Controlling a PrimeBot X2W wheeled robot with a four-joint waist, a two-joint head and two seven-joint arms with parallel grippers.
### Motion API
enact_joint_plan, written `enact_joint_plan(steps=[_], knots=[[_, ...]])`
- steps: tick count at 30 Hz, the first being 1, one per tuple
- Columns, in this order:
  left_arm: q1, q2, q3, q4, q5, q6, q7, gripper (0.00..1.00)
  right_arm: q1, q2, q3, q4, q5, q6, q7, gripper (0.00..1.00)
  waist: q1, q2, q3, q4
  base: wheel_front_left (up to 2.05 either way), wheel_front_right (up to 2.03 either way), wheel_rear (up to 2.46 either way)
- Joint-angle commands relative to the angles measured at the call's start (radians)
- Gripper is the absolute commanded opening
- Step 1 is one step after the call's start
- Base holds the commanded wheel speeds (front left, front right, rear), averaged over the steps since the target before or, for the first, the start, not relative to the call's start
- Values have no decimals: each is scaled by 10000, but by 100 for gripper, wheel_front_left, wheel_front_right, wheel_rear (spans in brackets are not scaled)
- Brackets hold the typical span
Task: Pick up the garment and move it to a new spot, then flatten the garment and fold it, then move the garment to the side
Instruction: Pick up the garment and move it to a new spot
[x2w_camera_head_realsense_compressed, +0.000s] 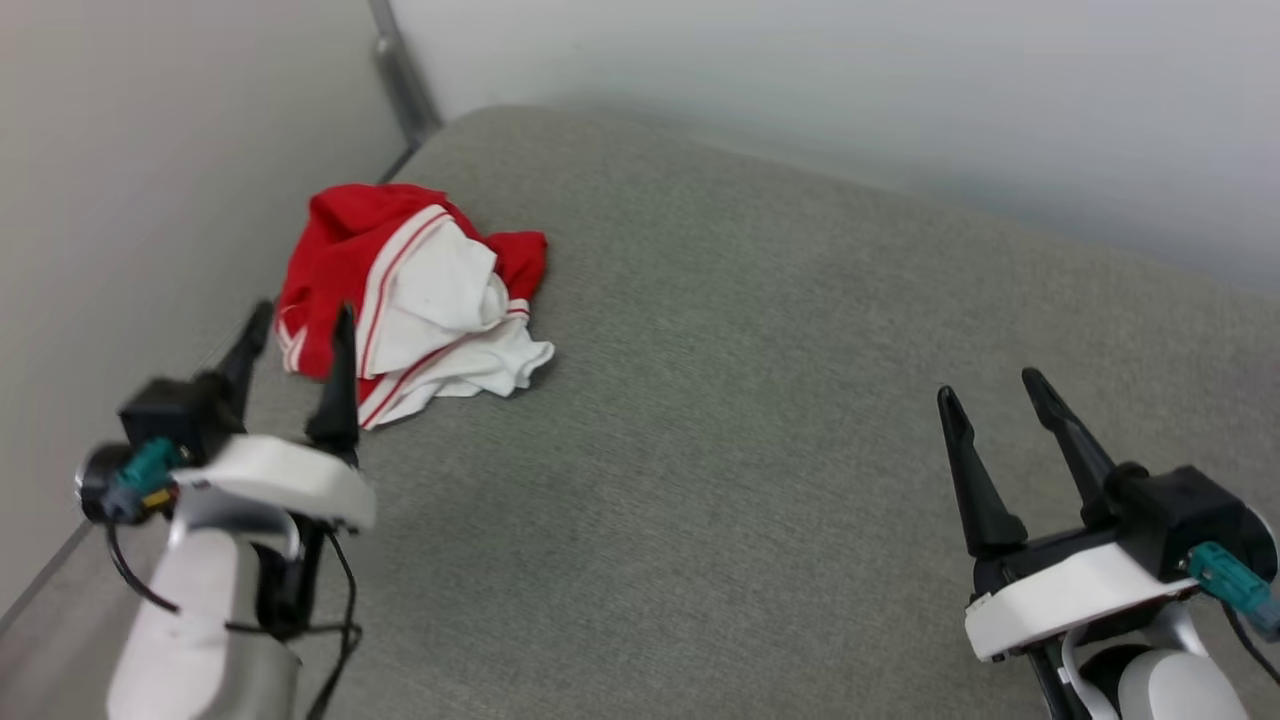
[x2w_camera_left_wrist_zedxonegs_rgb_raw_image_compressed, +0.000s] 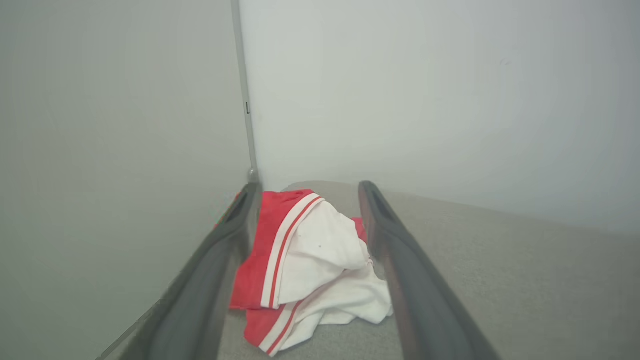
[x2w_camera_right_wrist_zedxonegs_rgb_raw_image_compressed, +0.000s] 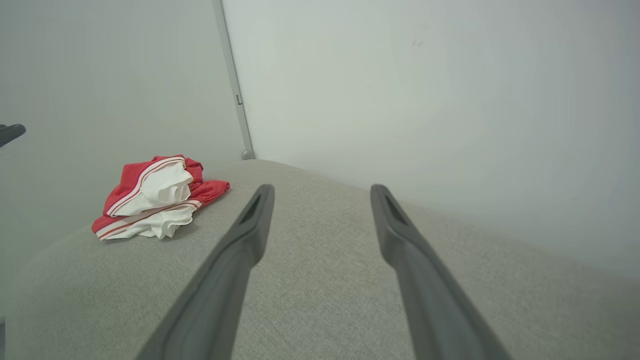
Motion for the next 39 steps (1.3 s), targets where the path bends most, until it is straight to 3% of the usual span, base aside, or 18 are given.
enact_joint_plan(steps=[1,6,11,18,23,33,34,35,39], knots=[[-415,173,-27,69,-77,1,52,100,-215,-95,-12,-94,-63,-3,35,100,0,0,571,-513,0,0,0],[-1880,798,-59,508,-893,1,1104,100,-603,-278,-2,-335,-10,-1,158,100,0,0,1482,-1172,0,0,0],[-3032,1884,-445,902,-2029,3,2562,100,-1012,-446,-37,-478,34,-1,169,100,0,0,2395,-1767,0,0,0],[-3975,3185,-669,2098,-3007,2,5336,100,-1468,-563,-41,-613,38,-1,111,100,0,0,3472,-2341,0,0,0],[-4204,3779,-887,2899,-3530,2,7060,100,-1826,-689,72,-598,117,-1,51,100,0,0,4009,-2582,0,0,0],[-3964,3565,-767,4431,-4385,124,8809,100,-2279,-795,132,-484,218,-1,6,100,0,0,4525,-2826,0,0,0],[-3972,3532,-780,4495,-4368,145,8745,40,-2295,-807,99,-481,218,-3,3,100,0,0,4530,-2835,0,0,0],[-3981,3485,-786,4530,-4354,182,8660,0,-2301,-814,69,-465,206,-1,-4,100,0,0,4521,-2831,0,0,0],[-4119,3512,-827,4558,-4160,390,8134,0,-2176,-773,-25,-382,194,-1,-20,100,0,0,4253,-2764,0,0,0]])
